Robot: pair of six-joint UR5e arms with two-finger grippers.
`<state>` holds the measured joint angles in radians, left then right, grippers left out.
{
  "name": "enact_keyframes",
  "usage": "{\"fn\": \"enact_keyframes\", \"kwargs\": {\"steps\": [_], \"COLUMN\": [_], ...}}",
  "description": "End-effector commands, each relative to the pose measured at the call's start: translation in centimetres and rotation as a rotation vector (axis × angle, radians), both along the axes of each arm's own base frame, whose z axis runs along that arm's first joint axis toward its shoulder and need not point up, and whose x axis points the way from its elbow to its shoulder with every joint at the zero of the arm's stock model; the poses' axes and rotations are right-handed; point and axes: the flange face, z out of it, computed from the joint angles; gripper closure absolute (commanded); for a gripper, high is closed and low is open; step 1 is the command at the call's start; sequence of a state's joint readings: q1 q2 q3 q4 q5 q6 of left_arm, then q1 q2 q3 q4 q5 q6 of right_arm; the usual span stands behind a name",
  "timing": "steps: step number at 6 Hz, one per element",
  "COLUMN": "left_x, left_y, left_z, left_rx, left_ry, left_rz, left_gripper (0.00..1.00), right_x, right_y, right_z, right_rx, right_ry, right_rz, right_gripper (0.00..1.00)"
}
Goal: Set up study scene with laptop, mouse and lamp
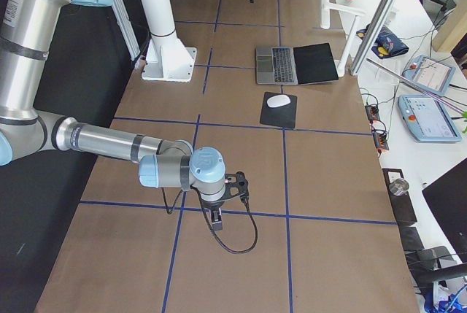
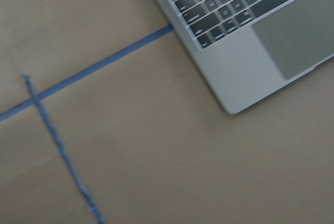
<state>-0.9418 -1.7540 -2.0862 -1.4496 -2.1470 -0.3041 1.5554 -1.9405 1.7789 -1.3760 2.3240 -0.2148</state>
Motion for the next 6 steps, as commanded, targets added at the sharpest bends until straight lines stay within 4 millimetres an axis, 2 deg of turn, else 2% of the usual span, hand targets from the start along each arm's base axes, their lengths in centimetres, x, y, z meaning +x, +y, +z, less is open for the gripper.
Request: {"fn": "enact_keyframes", "kwargs": {"steps": [1,2,3,4,5,6], "left_x": [-16.5,-23.4,-27.5,-28.6,-28.7,-31.1], "left_y": [0.3,2.9,4.9,6.2,7.9,7.5], "left_z": [12.1,19.5,26.5,28.6,30.4,29.0], "left_rx": [-0.056,-0.22,-0.34,-0.347,-0.388,-0.346], "left_ry": [-0.011,0.003,-0.006,-0.012,-0.02,-0.004], "left_rz": [-0.015,-0.139,-0.209,-0.19,-0.191,-0.255], "left_gripper": [0.0,0.0,0.0,0.0,0.0,0.0], "right_x": [0.0,0.0,0.0,0.0,0.0,0.0], "right_y": [0.0,0.2,0.2,0.2,0.2,0.2], "right_z": [0.0,0.1,0.2,0.2,0.1,0.2], "right_rx": [0.0,0.0,-0.005,-0.005,-0.004,-0.004], "right_ry": [0.0,-0.001,-0.001,-0.001,-0.001,-0.003], "right_rz": [-0.001,-0.004,-0.001,-0.001,0.0,0.0], "right_gripper": [0.0,0.0,0.0,0.0,0.0,0.0]}}
